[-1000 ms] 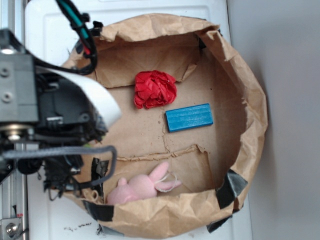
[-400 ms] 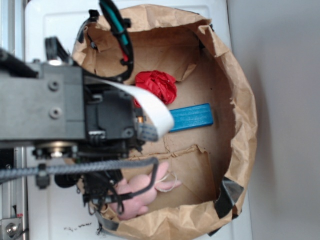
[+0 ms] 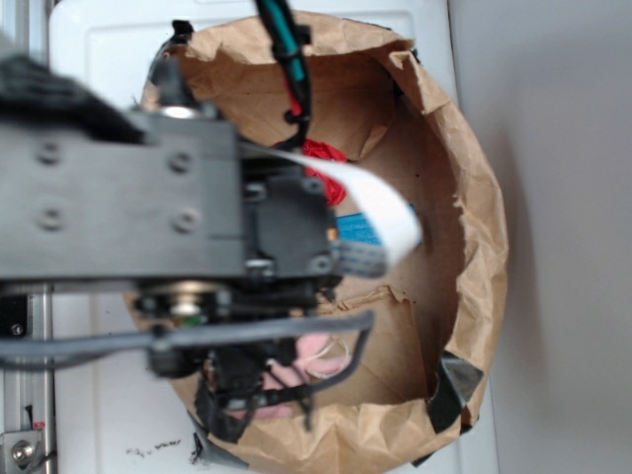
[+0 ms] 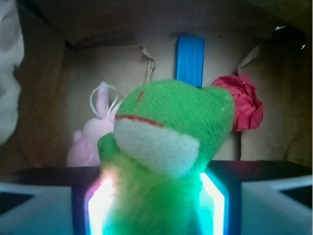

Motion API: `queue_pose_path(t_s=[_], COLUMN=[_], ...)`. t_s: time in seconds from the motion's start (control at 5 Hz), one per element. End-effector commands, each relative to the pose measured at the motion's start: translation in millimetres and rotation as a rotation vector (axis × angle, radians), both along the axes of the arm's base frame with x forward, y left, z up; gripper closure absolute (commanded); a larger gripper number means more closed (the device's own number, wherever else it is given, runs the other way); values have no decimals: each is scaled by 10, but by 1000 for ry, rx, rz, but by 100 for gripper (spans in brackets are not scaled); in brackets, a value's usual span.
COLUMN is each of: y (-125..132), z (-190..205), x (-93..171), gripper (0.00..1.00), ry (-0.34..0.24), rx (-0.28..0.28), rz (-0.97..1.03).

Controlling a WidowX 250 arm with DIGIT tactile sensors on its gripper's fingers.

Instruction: Grab the green animal.

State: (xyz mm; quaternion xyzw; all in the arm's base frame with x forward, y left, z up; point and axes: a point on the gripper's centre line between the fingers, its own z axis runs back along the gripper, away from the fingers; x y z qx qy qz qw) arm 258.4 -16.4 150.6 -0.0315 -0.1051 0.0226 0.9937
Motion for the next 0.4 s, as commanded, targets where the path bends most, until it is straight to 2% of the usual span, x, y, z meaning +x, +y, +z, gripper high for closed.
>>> queue_pose_path(t_s=[0.0, 0.2], y=[65, 85], z=[252, 269], x=[234, 206], gripper=[100, 100], ry=[-48, -76], rx=[1, 3], rz=[61, 67])
